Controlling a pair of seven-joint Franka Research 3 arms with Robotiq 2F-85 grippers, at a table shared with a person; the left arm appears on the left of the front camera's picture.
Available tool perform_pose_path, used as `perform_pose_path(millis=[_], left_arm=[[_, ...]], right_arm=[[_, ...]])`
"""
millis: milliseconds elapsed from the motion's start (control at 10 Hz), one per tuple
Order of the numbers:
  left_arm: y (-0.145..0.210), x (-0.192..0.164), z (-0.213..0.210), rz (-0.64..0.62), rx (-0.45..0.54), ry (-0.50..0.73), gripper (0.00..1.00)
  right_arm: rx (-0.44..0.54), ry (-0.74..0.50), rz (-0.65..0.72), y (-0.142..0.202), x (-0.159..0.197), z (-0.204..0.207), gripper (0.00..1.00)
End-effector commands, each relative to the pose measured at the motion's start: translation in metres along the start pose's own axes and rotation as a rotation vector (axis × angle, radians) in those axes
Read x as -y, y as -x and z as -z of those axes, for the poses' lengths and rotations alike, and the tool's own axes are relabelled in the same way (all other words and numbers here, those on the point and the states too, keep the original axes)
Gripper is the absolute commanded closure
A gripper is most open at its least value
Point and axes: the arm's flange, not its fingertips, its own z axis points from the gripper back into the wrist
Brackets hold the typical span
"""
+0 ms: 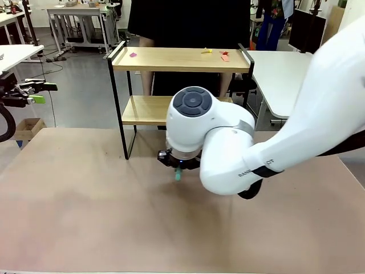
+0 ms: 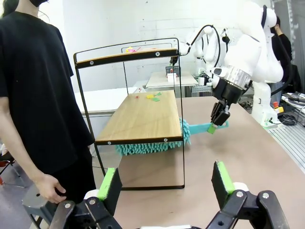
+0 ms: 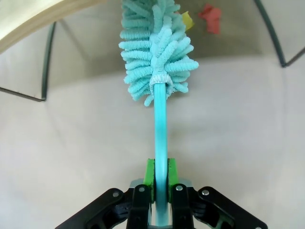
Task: Clean the shelf.
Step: Clean the specific section of the Shelf indicated by the human with the Duster.
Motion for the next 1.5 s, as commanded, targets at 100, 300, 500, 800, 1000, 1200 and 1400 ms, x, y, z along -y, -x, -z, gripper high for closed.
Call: perform_pose_path(millis=[100,300,500,800,1000,1200,1400], left_arm=[[-0.002,0.001,0.0,0.01,-0.003,0.003,0.0],[-0.002,0.001,0.0,0.01,-0.003,0.003,0.0],[-0.002,0.001,0.0,0.01,-0.003,0.003,0.0],[-0.002,0.001,0.0,0.01,-0.003,0.003,0.0],[-0.002,0.001,0.0,0.01,-0.003,0.003,0.0],[-0.002,0.001,0.0,0.01,-0.003,0.003,0.0],[-0.002,0.001,0.0,0.01,-0.003,0.003,0.0]], right_arm=[[-0.033,0.058,0.005,-0.015,0.048,-0.017,0.87],[-0.062,0.144,-0.003,-0.022,0.082,-0.015,0.87],[-0.055,0.27,-0.027,-0.021,0.105,-0.018,0.87],[0.023,0.347,-0.028,-0.02,0.115,-0.037,0.87],[-0.016,0.307,-0.037,-0.021,0.109,-0.026,0.87],[-0.016,0.307,-0.037,-0.021,0.109,-0.026,0.87],[0.054,0.239,-0.065,-0.016,0.101,-0.045,0.87]])
